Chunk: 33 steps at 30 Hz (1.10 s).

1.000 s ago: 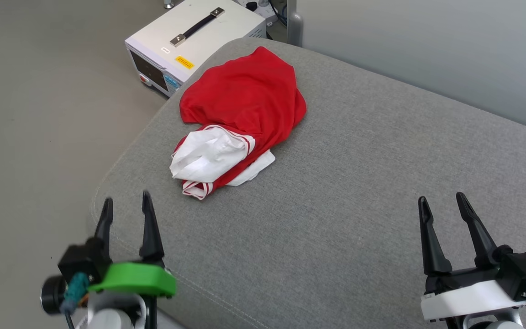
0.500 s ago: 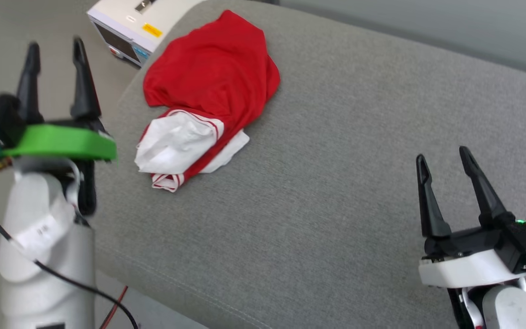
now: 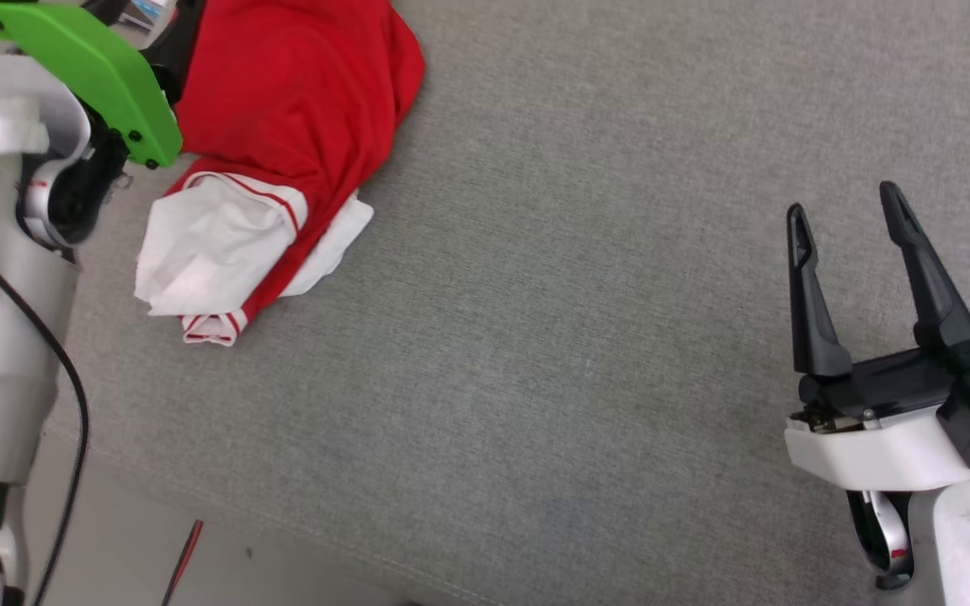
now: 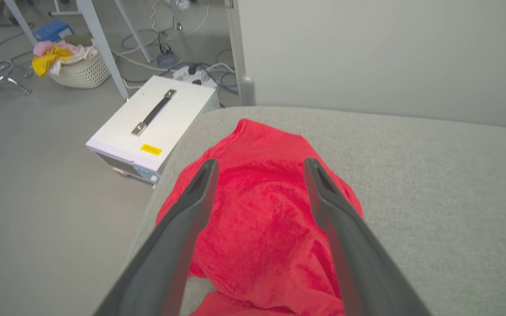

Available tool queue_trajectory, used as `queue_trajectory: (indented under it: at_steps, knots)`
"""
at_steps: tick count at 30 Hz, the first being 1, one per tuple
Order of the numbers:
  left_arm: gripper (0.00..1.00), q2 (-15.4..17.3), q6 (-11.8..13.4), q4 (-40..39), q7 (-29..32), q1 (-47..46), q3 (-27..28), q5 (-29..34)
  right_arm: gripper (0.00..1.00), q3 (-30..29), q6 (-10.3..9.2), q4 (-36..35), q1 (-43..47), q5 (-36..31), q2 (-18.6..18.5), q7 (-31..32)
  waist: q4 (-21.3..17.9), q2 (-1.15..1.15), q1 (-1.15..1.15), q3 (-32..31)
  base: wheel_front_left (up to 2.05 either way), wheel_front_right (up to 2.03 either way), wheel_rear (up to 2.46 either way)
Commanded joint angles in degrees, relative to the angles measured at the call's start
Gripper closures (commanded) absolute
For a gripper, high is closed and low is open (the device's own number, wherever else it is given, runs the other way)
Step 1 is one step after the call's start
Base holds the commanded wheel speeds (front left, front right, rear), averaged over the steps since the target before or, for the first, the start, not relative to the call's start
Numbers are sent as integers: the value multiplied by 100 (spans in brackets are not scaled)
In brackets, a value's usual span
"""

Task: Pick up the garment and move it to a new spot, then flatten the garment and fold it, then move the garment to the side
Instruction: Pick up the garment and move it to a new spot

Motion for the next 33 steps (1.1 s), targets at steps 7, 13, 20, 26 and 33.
queue_trajectory:
  at_steps: [7, 13, 20, 26, 33]
  knots:
    - [0, 492, -16, 80, 1813, -697, -1003, -1003, 0, -54, -4, -114, -305, -66, -98, -27, -360, 0, -1, 665, 0, 0, 0]
    - [0, 628, -16, 282, 2619, -981, -1753, -1225, 0, -21, -4, -140, -459, -78, -137, -27, -514, 0, -1, 950, 0, 0, 0]
    - [0, 549, -16, 790, 3078, -1010, -2590, -1215, 0, 0, -4, -165, -618, -78, -144, -27, -680, 0, -1, 1185, 0, 0, 0]
    - [100, 492, -16, 1073, 3033, -973, -3069, -1343, 0, -41, -4, -160, -680, -68, -128, -27, -733, 0, -1, 1211, 0, 0, 0]
    - [100, 739, -16, 873, 2457, -1176, -3293, -1627, 0, -62, -4, -125, -624, -27, -85, -27, -668, 0, -1, 904, 0, 0, 0]
